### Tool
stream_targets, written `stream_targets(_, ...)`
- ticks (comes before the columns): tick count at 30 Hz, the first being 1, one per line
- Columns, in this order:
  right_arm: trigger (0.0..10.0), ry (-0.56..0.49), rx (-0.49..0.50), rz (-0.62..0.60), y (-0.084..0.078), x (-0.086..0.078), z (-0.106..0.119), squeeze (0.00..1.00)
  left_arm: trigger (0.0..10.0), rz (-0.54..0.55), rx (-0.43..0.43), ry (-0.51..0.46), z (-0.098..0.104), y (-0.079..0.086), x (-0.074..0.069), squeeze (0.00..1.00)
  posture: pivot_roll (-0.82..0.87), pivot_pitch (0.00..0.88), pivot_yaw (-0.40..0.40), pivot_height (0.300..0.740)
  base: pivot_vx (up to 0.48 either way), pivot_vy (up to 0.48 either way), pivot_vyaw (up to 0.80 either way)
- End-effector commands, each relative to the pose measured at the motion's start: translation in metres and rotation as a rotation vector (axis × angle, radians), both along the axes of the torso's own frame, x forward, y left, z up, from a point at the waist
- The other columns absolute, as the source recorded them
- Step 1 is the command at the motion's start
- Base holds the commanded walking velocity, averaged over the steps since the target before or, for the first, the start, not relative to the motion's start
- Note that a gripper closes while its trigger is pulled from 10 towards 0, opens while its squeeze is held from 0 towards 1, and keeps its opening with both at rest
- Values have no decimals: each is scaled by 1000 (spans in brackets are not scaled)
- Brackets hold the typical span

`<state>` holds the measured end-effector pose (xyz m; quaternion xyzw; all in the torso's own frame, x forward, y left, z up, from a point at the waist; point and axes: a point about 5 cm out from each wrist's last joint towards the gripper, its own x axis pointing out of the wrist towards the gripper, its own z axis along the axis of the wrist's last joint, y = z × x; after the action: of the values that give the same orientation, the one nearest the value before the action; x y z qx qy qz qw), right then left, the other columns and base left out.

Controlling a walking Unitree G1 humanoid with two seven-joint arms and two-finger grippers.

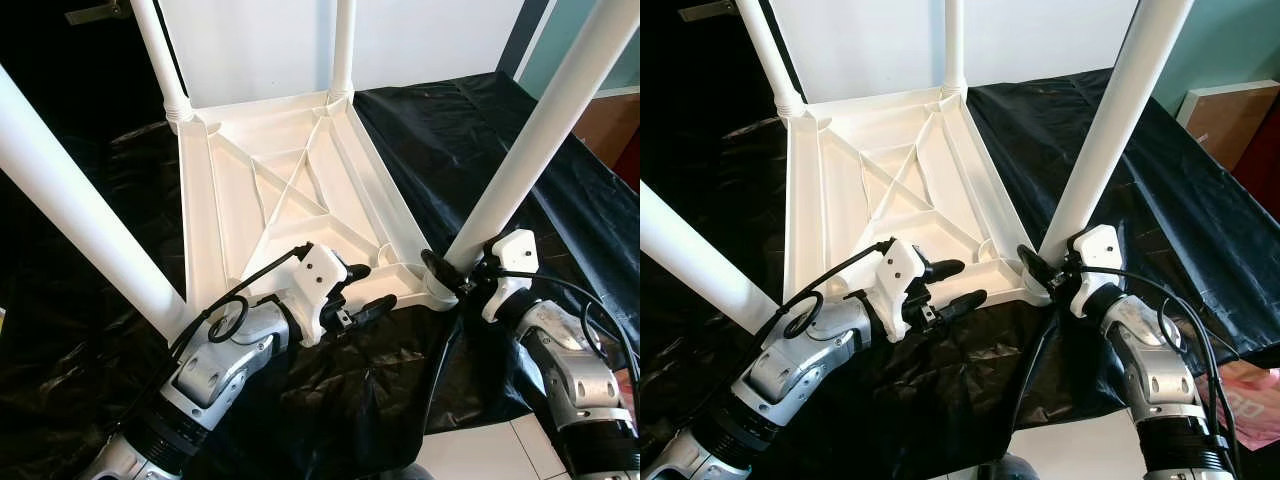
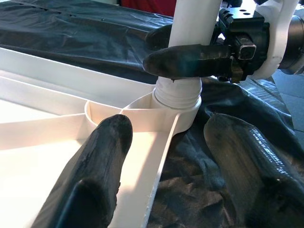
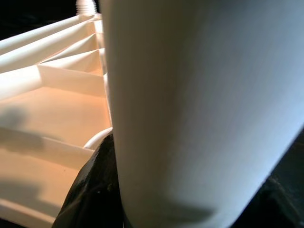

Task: Building children table

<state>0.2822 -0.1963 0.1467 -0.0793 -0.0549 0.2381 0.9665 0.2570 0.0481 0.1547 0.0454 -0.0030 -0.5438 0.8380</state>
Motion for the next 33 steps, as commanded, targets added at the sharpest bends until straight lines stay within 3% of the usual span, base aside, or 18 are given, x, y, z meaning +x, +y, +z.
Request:
stream_targets(1, 10000, 67, -3, -85, -5, -4, -13, 0, 10000, -177, 26, 16, -3, -4, -8, 0, -48, 118, -4, 740, 0, 0, 0)
stream_targets(2, 10000, 67, -3, -85, -5, -4, -13, 0, 10000, -177, 26, 16, -3, -4, -8, 0, -48, 118, -4, 740, 0, 0, 0)
stream_targets(3, 10000, 76, 14, -173, -3, -4, -15, 0, 10000, -182, 28, 14, -3, -4, -8, 0, -57, 122, 3, 740, 0, 0, 0)
stream_targets(5, 10000, 76, 14, -173, -3, -4, -15, 0, 10000, -182, 28, 14, -3, -4, -8, 0, -57, 122, 3, 740, 0, 0, 0)
stream_targets(7, 10000, 103, 66, -340, 1, -6, -20, 0, 10000, -184, 23, 20, -4, -4, -9, 0, -58, 125, 7, 740, 0, 0, 0)
stream_targets(10, 10000, 111, 81, -410, 4, -7, -23, 0, 10000, -184, 23, 22, -4, -4, -9, 0, -59, 127, 8, 740, 0, 0, 0)
stream_targets(14, 10000, 126, 137, -591, 16, -11, -30, 0, 10000, -183, 24, 25, -4, -4, -10, 0, -52, 129, -1, 740, 0, 0, 0)
stream_targets(19, 10000, 155, 198, -735, 31, -15, -33, 0, 10000, -177, 18, 28, -4, -4, -11, 0, -42, 131, -5, 740, 0, 0, 0)
stream_targets(23, 10000, 173, 247, -724, 44, -14, -31, 0, 10000, -173, 14, 31, -4, -5, -12, 0, -39, 133, -8, 740, 0, 0, 0)
stream_targets(33, 10000, 124, 224, -680, 46, -12, -23, 0, 10000, -161, 11, 28, -3, -4, -9, 0, -38, 128, -17, 740, 0, 0, 0)
